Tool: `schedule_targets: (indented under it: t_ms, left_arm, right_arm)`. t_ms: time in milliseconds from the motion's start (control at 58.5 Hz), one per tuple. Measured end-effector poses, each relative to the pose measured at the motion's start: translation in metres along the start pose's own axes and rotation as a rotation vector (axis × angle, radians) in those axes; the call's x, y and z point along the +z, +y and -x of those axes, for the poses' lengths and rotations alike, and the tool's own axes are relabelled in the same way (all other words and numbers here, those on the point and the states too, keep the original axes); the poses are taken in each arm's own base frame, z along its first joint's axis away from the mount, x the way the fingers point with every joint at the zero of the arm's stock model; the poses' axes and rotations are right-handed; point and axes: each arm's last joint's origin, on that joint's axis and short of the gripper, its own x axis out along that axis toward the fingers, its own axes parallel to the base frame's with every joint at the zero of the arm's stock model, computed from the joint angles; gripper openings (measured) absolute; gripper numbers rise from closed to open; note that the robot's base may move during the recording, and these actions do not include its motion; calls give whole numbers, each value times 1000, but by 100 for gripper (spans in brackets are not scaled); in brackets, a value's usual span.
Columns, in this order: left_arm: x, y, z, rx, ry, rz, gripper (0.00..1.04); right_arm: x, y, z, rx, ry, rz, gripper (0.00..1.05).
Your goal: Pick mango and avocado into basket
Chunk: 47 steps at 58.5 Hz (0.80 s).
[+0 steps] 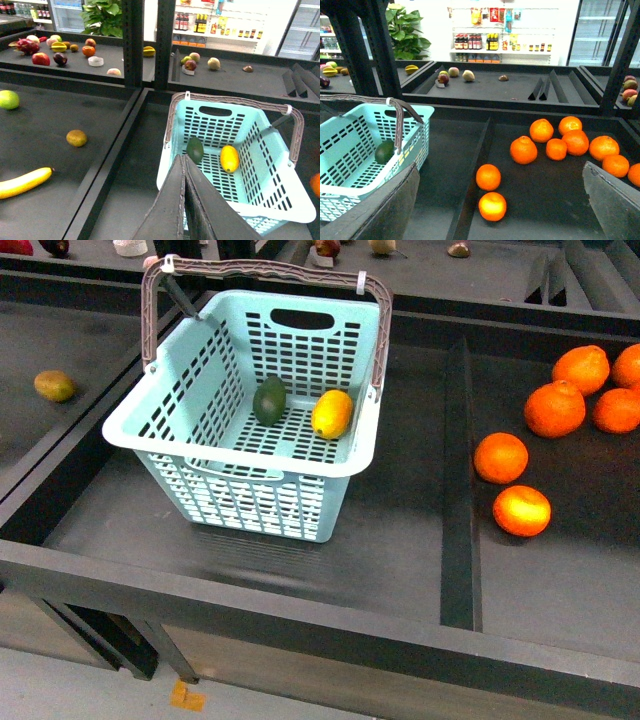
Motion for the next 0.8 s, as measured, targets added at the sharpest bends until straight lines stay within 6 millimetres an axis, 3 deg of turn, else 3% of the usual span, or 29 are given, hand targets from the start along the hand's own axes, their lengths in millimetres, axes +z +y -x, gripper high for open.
schedule_targets:
  t_ms: [495, 803]
  left_arm:
    - [-22, 0, 38, -4, -11, -8, 3]
    - [-18, 0, 52, -4, -24, -10, 3]
  right_arm:
    - [0, 0, 0, 0, 0, 0, 97]
    - [0, 0, 0, 0, 0, 0, 97]
